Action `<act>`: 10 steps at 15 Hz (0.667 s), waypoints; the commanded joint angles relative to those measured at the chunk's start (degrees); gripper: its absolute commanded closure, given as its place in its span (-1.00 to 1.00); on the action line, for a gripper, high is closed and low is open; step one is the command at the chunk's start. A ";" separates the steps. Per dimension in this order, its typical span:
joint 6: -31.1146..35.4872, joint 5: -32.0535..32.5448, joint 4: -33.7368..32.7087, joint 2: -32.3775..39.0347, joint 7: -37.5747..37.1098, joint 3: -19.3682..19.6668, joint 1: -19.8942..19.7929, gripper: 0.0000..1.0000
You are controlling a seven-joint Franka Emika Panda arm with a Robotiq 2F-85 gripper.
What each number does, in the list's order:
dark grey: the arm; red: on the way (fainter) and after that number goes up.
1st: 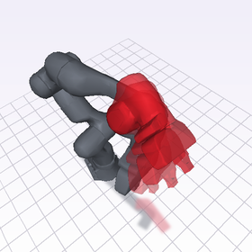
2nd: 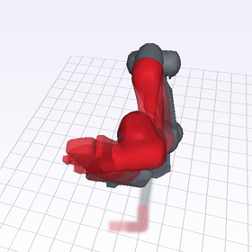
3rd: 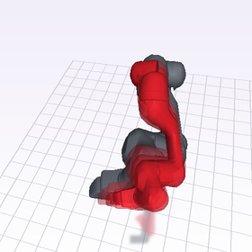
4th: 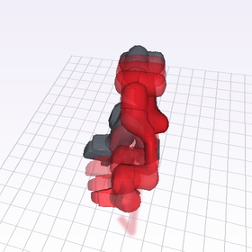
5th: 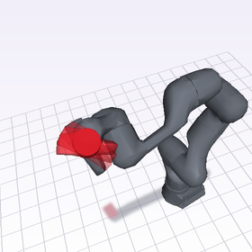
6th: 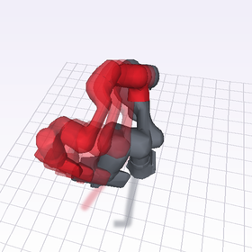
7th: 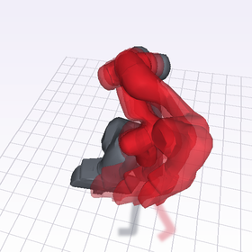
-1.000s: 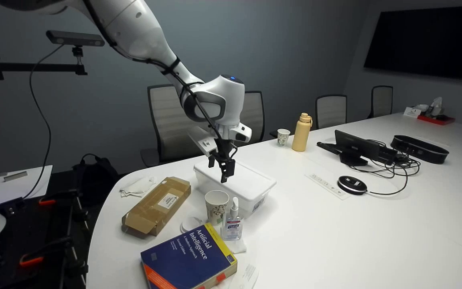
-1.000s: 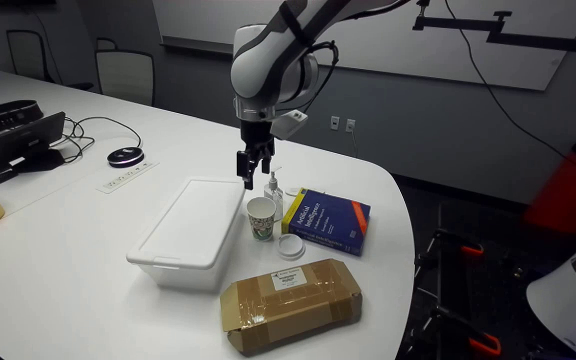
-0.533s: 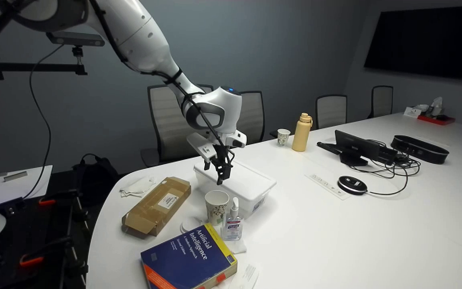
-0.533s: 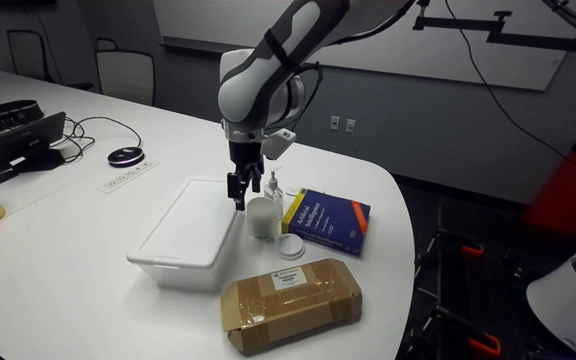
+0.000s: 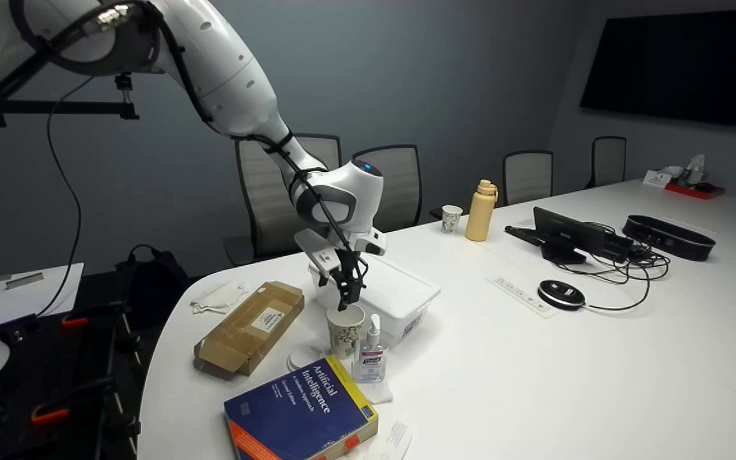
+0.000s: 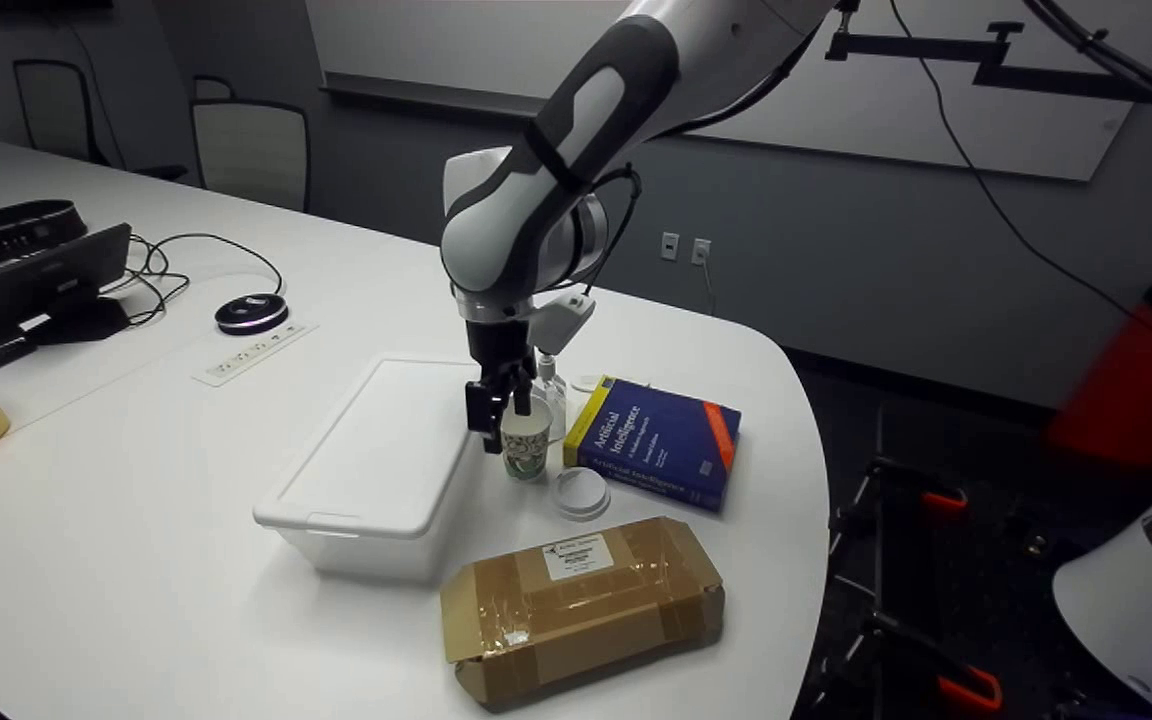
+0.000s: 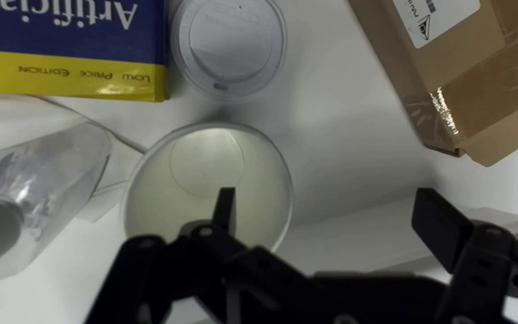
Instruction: Move the cup to the right
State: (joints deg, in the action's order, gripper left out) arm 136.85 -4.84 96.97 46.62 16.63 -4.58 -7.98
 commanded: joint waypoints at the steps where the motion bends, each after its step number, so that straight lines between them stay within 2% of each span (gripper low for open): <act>1: 0.13 0.58 -1.61 1.72 0.69 -0.06 -0.03 -1.00; 7: 0.26 0.80 -2.04 3.47 0.73 -0.10 0.03 -1.00; 8: 0.27 0.82 -2.13 3.65 0.70 -0.08 0.02 -0.50; 9: 0.12 0.86 -2.27 3.80 0.76 -0.10 0.01 -0.47; 10: 0.11 0.93 -2.35 3.87 0.67 -0.03 0.04 -0.31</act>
State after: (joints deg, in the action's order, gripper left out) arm 136.86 -4.74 95.69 49.86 16.65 -4.58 -7.99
